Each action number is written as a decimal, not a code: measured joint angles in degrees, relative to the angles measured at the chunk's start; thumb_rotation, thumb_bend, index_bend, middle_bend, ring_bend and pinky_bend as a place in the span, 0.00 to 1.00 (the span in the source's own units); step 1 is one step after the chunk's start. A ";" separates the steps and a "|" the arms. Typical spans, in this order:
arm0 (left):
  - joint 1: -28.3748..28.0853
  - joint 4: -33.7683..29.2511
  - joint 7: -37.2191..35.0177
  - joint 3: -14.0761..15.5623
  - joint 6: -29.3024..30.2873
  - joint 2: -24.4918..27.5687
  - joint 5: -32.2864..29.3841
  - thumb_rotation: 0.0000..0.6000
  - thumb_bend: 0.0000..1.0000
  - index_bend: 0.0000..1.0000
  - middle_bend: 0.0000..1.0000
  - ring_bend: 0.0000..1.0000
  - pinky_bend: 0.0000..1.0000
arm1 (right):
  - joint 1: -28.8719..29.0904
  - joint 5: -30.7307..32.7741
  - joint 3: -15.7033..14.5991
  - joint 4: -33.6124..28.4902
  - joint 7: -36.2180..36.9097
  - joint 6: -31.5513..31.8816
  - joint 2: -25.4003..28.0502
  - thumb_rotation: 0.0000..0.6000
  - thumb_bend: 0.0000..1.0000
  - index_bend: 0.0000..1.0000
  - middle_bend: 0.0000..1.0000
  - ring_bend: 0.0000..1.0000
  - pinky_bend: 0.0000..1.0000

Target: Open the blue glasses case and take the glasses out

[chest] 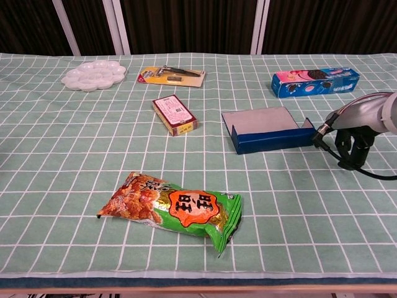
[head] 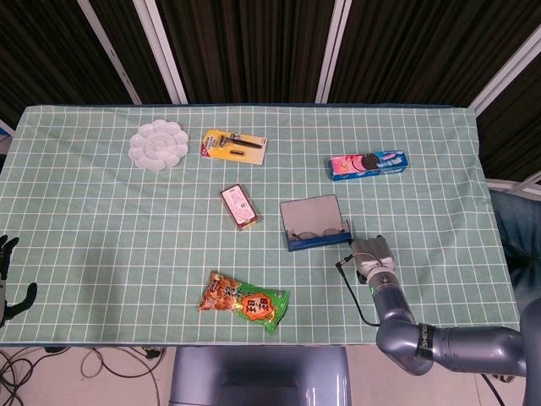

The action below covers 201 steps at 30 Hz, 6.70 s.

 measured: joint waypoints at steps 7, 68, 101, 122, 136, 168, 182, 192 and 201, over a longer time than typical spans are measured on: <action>0.01 -0.03 -0.01 0.00 0.00 0.00 -0.05 1.00 0.39 0.07 0.00 0.00 0.00 | 0.10 0.22 0.30 1.02 2.41 -2.42 0.40 1.00 0.59 0.01 0.54 0.28 0.17; 0.08 -0.06 -0.21 -0.07 -0.06 0.17 -0.34 1.00 0.39 0.07 0.00 0.00 0.00 | 4.84 0.85 5.01 20.92 8.35 -6.79 -10.52 1.00 0.71 0.01 0.54 0.28 0.17; 0.00 -0.07 -0.45 0.00 -0.60 0.43 -0.66 1.00 0.39 0.07 0.00 0.00 0.00 | 9.66 -4.79 8.00 38.10 5.59 -12.98 -19.49 1.00 0.71 0.01 0.51 0.27 0.17; -0.07 -0.16 -0.51 0.00 -0.88 0.62 -0.95 1.00 0.39 0.07 0.00 0.00 0.00 | 10.37 -13.51 8.06 37.76 7.14 -11.52 -20.12 1.00 0.28 0.02 0.37 0.19 0.17; 0.09 -0.26 -0.01 0.01 -0.24 0.31 -0.79 1.00 0.39 0.07 0.00 0.00 0.00 | 5.03 -15.25 8.87 19.35 10.30 2.10 -14.48 1.00 0.16 0.00 0.09 0.04 0.17; -0.01 -0.56 0.57 0.02 -0.50 0.23 -1.25 1.00 0.39 0.07 0.00 0.00 0.00 | -4.79 -31.34 0.45 5.08 11.07 6.45 -8.37 1.00 0.22 0.25 0.00 0.00 0.17; -0.11 -0.60 0.61 -0.10 -0.72 0.28 -1.68 1.00 0.39 0.07 0.00 0.00 0.00 | -3.75 -29.53 1.37 6.69 9.00 5.02 -11.66 1.00 0.22 0.26 0.00 0.00 0.17; -0.13 -0.66 0.71 -0.18 -0.65 0.27 -1.81 1.00 0.39 0.07 0.00 0.00 0.00 | -4.28 -29.11 1.16 8.25 8.60 4.98 -12.24 1.00 0.22 0.29 0.00 0.00 0.17; -0.09 -0.70 0.81 -0.19 -0.46 0.22 -1.80 1.00 0.39 0.07 0.00 0.00 0.00 | -5.22 -29.23 0.62 9.15 9.07 4.37 -12.27 1.00 0.22 0.31 0.00 0.00 0.17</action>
